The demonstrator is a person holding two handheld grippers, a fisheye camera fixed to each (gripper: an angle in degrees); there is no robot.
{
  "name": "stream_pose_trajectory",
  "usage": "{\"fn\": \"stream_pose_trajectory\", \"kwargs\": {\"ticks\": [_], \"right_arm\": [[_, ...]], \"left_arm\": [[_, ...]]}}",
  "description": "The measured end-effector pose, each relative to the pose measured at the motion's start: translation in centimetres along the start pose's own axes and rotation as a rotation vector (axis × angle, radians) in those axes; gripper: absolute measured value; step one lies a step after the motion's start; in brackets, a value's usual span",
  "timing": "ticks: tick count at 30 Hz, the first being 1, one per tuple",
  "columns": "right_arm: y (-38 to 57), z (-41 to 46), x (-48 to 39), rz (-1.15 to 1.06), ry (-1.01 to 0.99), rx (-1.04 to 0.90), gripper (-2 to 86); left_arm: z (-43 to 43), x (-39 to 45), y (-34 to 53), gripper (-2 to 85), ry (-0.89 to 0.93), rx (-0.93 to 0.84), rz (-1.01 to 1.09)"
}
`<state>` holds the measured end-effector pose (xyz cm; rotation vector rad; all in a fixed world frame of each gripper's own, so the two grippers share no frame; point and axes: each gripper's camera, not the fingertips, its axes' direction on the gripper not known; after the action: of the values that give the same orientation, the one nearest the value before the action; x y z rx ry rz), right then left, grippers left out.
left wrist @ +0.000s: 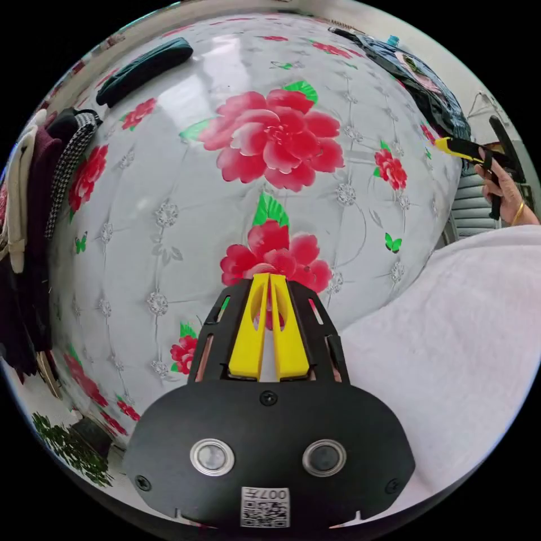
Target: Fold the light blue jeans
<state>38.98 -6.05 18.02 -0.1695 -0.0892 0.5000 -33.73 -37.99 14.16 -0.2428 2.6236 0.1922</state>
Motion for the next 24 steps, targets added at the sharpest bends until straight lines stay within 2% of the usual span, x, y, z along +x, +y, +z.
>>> {"fn": "stream_pose_trajectory", "kwargs": {"ticks": [6, 13, 21, 24], "right_arm": [[3.3, -7.2, 6.8, 0.148, 0.099, 0.274, 8.8], [0.7, -14.5, 15.2, 0.186, 0.26, 0.475, 10.6], [-8.4, -18.0, 22.4, 0.13, 0.469, 0.437, 11.8], [-11.7, -16.5, 25.1, 0.172, 0.48, 0.314, 10.9]], "left_arm": [[0.7, 1.8, -1.6, -1.0, -0.011, -0.045, -0.076], [1.3, 4.6, -3.1, -0.9, -0.107, -0.124, -0.124], [2.4, 6.6, -3.7, -0.9, -0.194, -0.243, -0.345], [2.6, 7.4, -2.7, -0.9, -0.245, -0.232, -0.439]]}}
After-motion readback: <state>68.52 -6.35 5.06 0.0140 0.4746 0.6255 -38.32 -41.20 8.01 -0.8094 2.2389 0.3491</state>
